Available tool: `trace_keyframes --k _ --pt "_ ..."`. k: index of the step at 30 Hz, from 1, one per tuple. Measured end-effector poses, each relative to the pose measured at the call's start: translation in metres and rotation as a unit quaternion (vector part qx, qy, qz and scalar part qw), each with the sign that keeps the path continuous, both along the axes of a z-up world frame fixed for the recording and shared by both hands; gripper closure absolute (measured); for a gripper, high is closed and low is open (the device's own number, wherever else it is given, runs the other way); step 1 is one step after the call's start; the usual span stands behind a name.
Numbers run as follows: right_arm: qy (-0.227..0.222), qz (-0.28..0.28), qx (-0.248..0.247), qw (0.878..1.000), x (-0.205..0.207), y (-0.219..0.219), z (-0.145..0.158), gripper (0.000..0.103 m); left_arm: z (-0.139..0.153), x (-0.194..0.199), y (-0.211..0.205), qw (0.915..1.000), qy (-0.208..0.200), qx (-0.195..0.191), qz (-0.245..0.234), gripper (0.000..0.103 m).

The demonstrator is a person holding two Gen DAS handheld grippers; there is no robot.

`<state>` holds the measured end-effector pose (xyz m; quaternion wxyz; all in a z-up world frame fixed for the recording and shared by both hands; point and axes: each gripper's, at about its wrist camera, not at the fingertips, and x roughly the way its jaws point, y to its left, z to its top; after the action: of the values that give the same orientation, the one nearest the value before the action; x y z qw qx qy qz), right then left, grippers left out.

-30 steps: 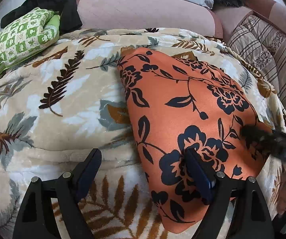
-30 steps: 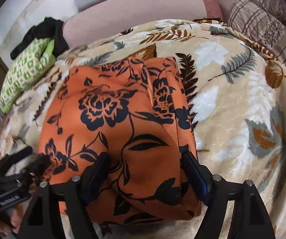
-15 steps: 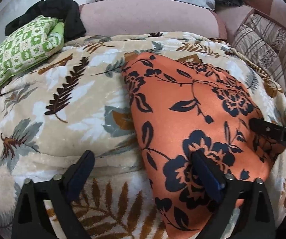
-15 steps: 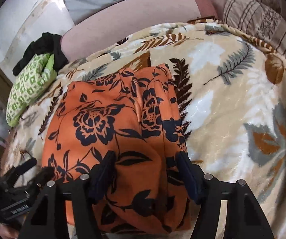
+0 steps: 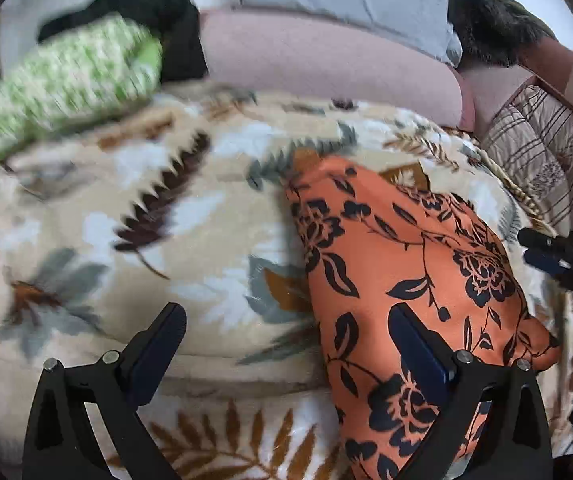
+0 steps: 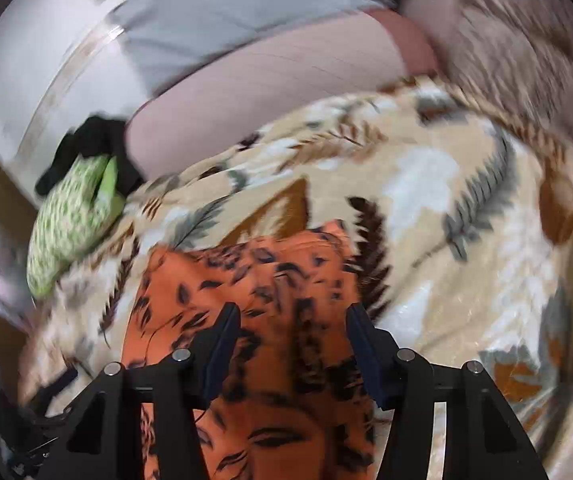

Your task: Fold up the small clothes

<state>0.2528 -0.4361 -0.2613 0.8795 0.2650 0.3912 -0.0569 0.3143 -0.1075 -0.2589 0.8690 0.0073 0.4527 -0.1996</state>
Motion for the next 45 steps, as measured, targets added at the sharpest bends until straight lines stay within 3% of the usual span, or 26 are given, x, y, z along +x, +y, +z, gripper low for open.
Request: trace_keyframes --k 2,4,6,9,11,15,19,22,24,26,31,36,42,45 --pt "0.001 0.000 0.038 0.999 -0.001 -0.014 -0.011 0.045 -0.016 0.012 -0.005 0.9992 0.038 -0.009 -0.006 0.002" --pt "0.011 0.006 0.038 0.999 0.000 -0.013 -0.020 0.048 -0.024 0.010 -0.012 0.9987 0.046 -0.016 -0.012 0.002" --pt "0.039 0.029 0.017 0.999 0.009 -0.002 -0.031 0.059 -0.023 0.004 -0.020 0.9995 0.028 -0.001 -0.018 0.002" --pt "0.062 0.046 -0.023 0.997 0.017 0.011 -0.040 0.059 -0.015 -0.006 -0.031 0.9980 -0.020 0.048 -0.035 0.002" --pt "0.061 0.040 -0.025 0.997 0.016 0.009 -0.035 0.059 -0.012 -0.009 -0.033 0.9974 -0.028 0.058 -0.034 0.002" --pt "0.004 0.034 -0.056 0.998 0.011 0.011 0.000 0.059 -0.010 -0.004 -0.033 0.9977 -0.023 0.055 -0.031 0.002" --pt "0.011 0.062 -0.027 0.998 0.046 0.020 0.007 0.059 -0.011 0.004 -0.031 0.9991 -0.004 0.032 -0.027 0.002" --pt "0.054 0.071 0.000 0.996 0.085 0.025 -0.010 0.059 -0.016 0.010 -0.030 0.9986 0.027 0.000 -0.046 0.002" --pt "0.113 0.066 0.019 0.991 0.107 0.024 -0.036 0.058 -0.019 0.010 -0.033 0.9970 0.043 -0.015 -0.062 0.002" --pt "0.128 0.067 0.019 0.989 0.116 0.022 -0.047 0.058 -0.020 0.009 -0.036 0.9958 0.048 -0.023 -0.075 0.002" --pt "0.085 0.059 0.013 0.995 0.096 0.008 -0.016 0.057 -0.015 0.001 -0.041 0.9957 0.025 -0.011 -0.088 0.002" --pt "0.053 0.039 0.025 0.998 0.049 -0.017 0.005 0.050 -0.011 -0.003 -0.043 0.9959 0.015 -0.007 -0.088 0.002" --pt "0.042 0.056 0.056 0.996 0.005 -0.013 0.002 0.050 -0.019 -0.001 -0.047 0.9956 0.032 0.003 -0.089 0.002" --pt "0.065 0.084 0.067 0.992 -0.003 0.008 -0.019 0.050 -0.021 -0.002 -0.046 0.9956 0.034 -0.002 -0.087 0.002"
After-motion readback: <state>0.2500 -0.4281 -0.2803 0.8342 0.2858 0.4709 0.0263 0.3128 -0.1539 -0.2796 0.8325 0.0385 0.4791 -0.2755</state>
